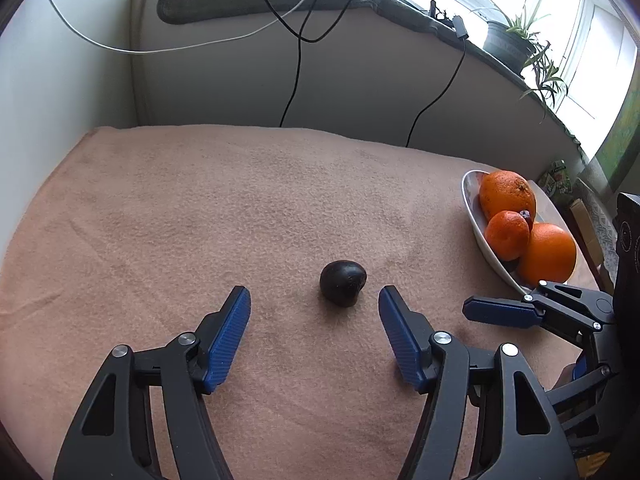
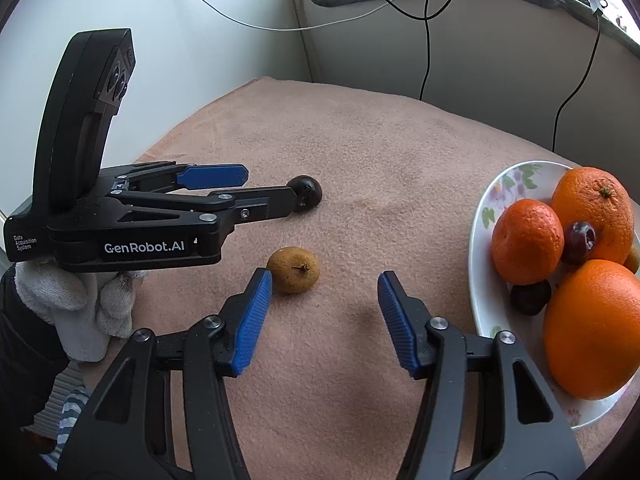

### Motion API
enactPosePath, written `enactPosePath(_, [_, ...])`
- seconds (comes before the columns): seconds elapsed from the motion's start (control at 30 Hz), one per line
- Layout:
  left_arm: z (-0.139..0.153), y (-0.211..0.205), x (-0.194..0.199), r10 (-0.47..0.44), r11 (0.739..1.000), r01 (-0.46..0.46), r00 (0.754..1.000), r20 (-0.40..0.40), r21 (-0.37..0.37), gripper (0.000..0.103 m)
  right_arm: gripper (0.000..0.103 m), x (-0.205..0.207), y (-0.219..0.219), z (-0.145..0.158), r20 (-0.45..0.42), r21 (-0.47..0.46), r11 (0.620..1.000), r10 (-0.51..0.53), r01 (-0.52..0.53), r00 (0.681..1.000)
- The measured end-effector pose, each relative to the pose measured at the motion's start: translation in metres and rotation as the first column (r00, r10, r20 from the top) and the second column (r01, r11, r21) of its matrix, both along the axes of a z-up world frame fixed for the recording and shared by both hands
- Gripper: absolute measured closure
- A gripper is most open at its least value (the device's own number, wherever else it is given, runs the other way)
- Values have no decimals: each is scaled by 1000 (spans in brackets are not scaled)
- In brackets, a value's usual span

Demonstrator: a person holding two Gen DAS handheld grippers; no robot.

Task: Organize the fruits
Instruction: 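Move to the dark plum with the left gripper while the right gripper approaches the brown fruit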

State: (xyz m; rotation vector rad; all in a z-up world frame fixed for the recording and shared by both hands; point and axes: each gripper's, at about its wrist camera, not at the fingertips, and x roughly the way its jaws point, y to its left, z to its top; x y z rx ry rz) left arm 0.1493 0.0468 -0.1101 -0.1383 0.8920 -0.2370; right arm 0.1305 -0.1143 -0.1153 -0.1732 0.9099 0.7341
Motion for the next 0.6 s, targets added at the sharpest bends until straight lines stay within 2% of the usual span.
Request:
enactPosePath(0.17, [-6,-2,10,-22,1000,22,999,-29,-17,49,51,1,9,-3,-3,-12,1000,25,-25,1000])
enactPosePath(0.33, [-7,-7,14,-42,999,42,999,-33,-4,51,53,4,17,-6,-1,-13,999,36,-36,999])
enactPosePath(0.6, [-8,-9,20,-81,997,81,996,-38,14,68,59,7,30,-8,-3,-15,998,61,-61,998])
